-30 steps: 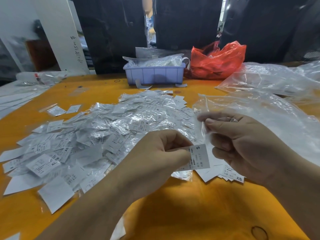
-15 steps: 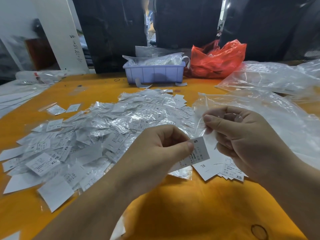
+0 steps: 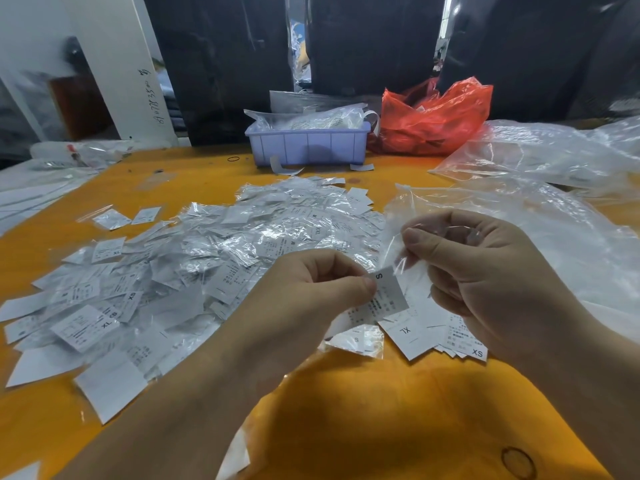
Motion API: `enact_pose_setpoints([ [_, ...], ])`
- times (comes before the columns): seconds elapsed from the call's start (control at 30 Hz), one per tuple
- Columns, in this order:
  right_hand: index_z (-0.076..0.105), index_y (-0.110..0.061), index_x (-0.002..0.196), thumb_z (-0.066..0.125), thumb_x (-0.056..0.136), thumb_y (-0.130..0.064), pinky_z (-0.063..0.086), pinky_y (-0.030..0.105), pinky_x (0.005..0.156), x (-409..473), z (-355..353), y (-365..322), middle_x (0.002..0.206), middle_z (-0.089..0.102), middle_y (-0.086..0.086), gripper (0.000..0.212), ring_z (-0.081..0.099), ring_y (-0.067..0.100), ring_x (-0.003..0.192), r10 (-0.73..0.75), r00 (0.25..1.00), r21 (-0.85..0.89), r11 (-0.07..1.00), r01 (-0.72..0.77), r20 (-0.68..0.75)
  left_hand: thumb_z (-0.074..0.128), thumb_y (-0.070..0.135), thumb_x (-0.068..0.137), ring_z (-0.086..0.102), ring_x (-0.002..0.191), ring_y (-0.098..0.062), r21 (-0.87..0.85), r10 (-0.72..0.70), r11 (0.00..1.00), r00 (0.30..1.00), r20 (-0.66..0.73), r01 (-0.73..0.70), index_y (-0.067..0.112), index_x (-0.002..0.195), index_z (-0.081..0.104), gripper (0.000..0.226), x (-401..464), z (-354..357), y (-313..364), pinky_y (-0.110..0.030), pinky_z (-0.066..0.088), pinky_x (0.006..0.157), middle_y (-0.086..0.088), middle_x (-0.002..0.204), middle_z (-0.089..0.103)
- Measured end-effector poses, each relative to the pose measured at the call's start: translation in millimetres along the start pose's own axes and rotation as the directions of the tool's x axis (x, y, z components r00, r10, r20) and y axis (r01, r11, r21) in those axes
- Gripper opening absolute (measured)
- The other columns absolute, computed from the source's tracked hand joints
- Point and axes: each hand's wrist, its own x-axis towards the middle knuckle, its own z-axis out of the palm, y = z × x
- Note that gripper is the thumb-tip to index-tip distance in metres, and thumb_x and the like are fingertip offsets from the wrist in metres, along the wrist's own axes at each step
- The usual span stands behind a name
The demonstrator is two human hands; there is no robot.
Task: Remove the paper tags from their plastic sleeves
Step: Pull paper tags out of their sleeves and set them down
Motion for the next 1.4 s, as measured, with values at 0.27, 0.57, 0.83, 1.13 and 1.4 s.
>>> enact_pose_setpoints([
  [0.27,0.066,-0.004,0.094,0.071,0.067,-0.02,0.021,0.02,0.035,-3.9,2.1,-1.6,0.068,0.069,0.01,0.031,0.021,0.011,0.041,0.022,0.998,-0.033,0.999,-0.02,0.052,0.068,0.015,0.086,0.053,0.052,-0.009,-0.071,-0.053,0.996,0.997,-0.055,0.049,0.02,0.07,0.071,0.017,0.8,-1.3,0.2,-0.023,0.042,0.049,-0.001,0.072,0.071],
  [0.57,0.067,-0.007,0.092,0.073,0.076,-0.012,0.033,0.01,0.037,-5.1,2.0,-0.7,0.071,0.072,0.011,0.018,0.041,0.004,0.033,-0.075,0.997,-0.125,0.99,0.07,-0.034,0.066,0.014,0.087,0.055,0.052,-0.012,-0.221,-0.066,0.974,0.997,-0.049,0.054,0.019,0.069,0.072,0.02,3.0,-2.7,-0.1,-0.02,0.045,0.048,-0.001,0.068,0.067],
  [0.83,0.066,-0.005,0.087,0.072,0.08,-0.012,0.036,0.006,0.041,-6.7,5.4,-0.4,0.07,0.072,0.013,0.011,0.052,0.001,0.04,-0.15,0.987,-0.195,0.971,0.136,-0.056,0.066,0.015,0.088,0.052,0.05,-0.014,-0.152,-0.024,0.988,0.999,-0.041,0.017,0.015,0.075,0.069,0.014,2.7,-0.7,-3.4,-0.024,0.044,0.047,-0.004,0.071,0.066],
  [1.13,0.066,-0.01,0.087,0.072,0.083,-0.014,0.034,0.006,0.04,-6.2,4.8,1.5,0.07,0.072,0.007,0.009,0.052,-0.002,0.041,-0.165,0.985,-0.265,0.953,0.145,-0.054,0.067,0.032,0.075,0.053,0.053,-0.004,-0.025,0.021,0.999,1.0,0.022,-0.02,0.024,0.071,0.072,0.01,3.4,1.3,-6.2,-0.019,0.04,0.049,0.005,0.072,0.069],
  [1.4,0.068,-0.019,0.097,0.079,0.061,-0.02,0.028,0.017,0.036,-6.9,5.6,-1.8,0.061,0.063,0.003,0.037,0.031,0.003,0.035,0.019,0.999,-0.109,0.994,-0.016,0.027,0.067,0.02,0.089,0.052,0.052,-0.011,-0.02,0.012,1.0,0.996,-0.092,-0.014,0.019,0.074,0.071,0.015,3.6,-2.2,-7.1,-0.023,0.042,0.049,0.001,0.072,0.069],
])
